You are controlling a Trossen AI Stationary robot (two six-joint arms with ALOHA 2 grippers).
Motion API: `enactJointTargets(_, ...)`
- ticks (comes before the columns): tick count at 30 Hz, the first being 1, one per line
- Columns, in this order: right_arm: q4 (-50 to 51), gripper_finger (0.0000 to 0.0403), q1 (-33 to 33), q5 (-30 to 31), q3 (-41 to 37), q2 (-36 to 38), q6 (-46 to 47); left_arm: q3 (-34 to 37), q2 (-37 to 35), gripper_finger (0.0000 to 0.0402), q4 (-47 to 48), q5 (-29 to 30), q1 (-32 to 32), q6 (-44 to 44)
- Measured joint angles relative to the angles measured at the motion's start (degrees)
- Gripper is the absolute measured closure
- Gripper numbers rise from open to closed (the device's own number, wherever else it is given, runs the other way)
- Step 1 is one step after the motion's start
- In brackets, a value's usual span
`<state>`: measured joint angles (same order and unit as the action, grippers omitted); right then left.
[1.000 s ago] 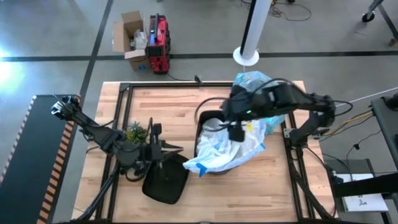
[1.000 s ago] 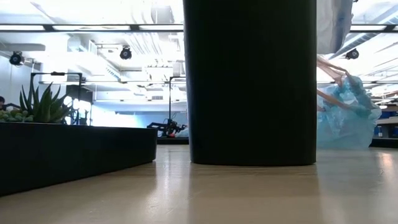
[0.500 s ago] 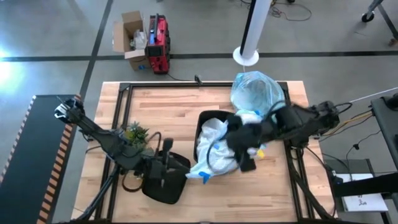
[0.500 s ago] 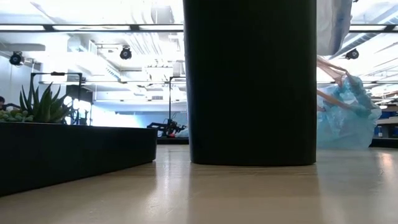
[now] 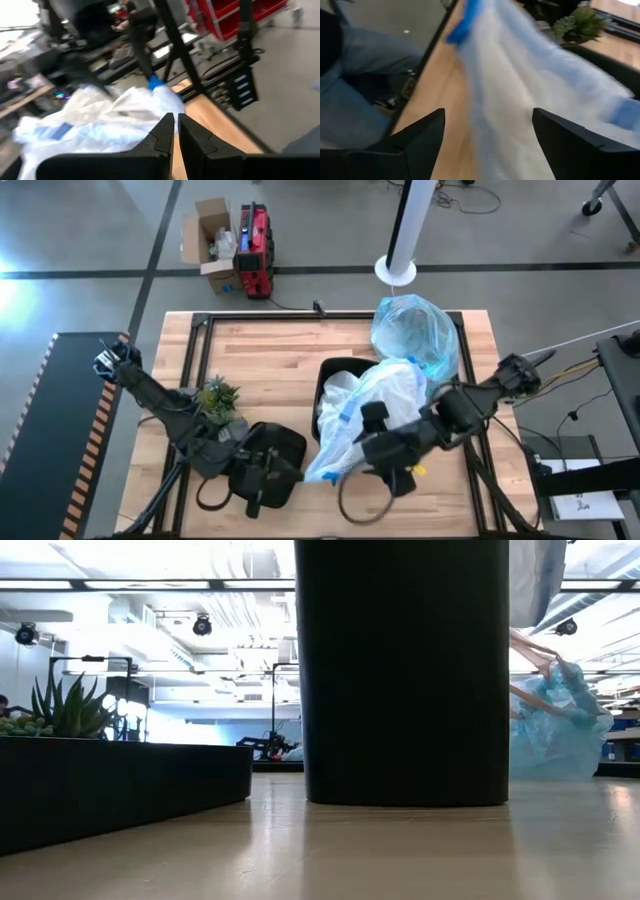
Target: Place trash/remove bag and relplace
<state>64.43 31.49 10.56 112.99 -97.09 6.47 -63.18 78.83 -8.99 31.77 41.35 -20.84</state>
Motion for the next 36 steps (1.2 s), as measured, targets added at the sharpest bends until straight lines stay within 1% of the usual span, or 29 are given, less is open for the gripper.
enactJointTargets(2,0.03,0.0121,1.43,0.58,0.00,-0.31,0.72,0.01,-0.01,0.0392,0.05,3.53,0.84,-0.96)
enactJointTargets(3,0.03,0.0122,2.09,1.86,-0.01,-0.44,1.45,0.01,0.00,0.0392,0.04,4.88,1.11,-1.17)
enactJointTargets(6,-0.02,0.0125,3.40,6.85,-0.77,-0.55,3.57,0.02,0.12,0.0392,-0.52,6.37,1.24,-1.20)
enactJointTargets(7,0.00,0.0125,3.54,7.54,-1.30,-0.78,4.39,0.00,0.14,0.0392,-0.99,6.52,1.24,-1.22)
enactJointTargets(10,-0.40,0.0121,3.92,7.52,-3.72,-1.39,6.64,0.02,0.15,0.0392,-2.77,6.68,0.63,-0.07)
enactJointTargets(14,-1.33,0.0112,4.50,7.48,-7.38,-1.72,9.02,0.00,0.15,0.0392,-3.51,6.77,-0.83,5.19)
enactJointTargets(19,-2.36,0.0103,5.42,7.48,-8.25,-2.19,9.04,0.00,0.65,0.0392,-3.74,6.75,-1.30,3.44)
enactJointTargets(22,-1.93,0.0098,6.55,7.32,-6.49,-2.07,9.57,0.02,0.63,0.0392,-4.16,6.77,-1.52,3.38)
enactJointTargets(25,-1.36,0.0094,8.13,5.02,-3.82,-2.05,10.04,0.01,0.64,0.0392,-4.03,6.77,-1.54,3.36)
enactJointTargets(27,0.72,0.0094,9.05,4.79,-1.06,-2.04,9.48,0.00,0.63,0.0392,-4.09,6.79,-1.52,3.36)
enactJointTargets(29,3.82,0.0094,9.66,8.67,2.22,-1.63,8.98,0.00,0.63,0.0392,-4.05,7.01,-1.49,3.36)
enactJointTargets(32,8.31,0.0094,8.81,19.88,6.90,0.15,7.46,0.00,0.63,0.0392,-4.14,8.34,-1.52,3.34)
enactJointTargets(33,8.92,0.0095,7.92,21.63,8.20,0.68,6.58,0.01,0.63,0.0392,-4.11,8.60,-1.51,3.34)
enactJointTargets(34,8.97,0.0097,6.88,22.08,9.35,1.30,5.46,0.00,0.63,0.0392,-4.11,8.81,-1.52,3.34)
enactJointTargets(36,8.91,0.0101,4.57,20.48,11.41,1.80,2.64,0.02,0.63,0.0392,-4.14,8.89,-1.52,3.34)
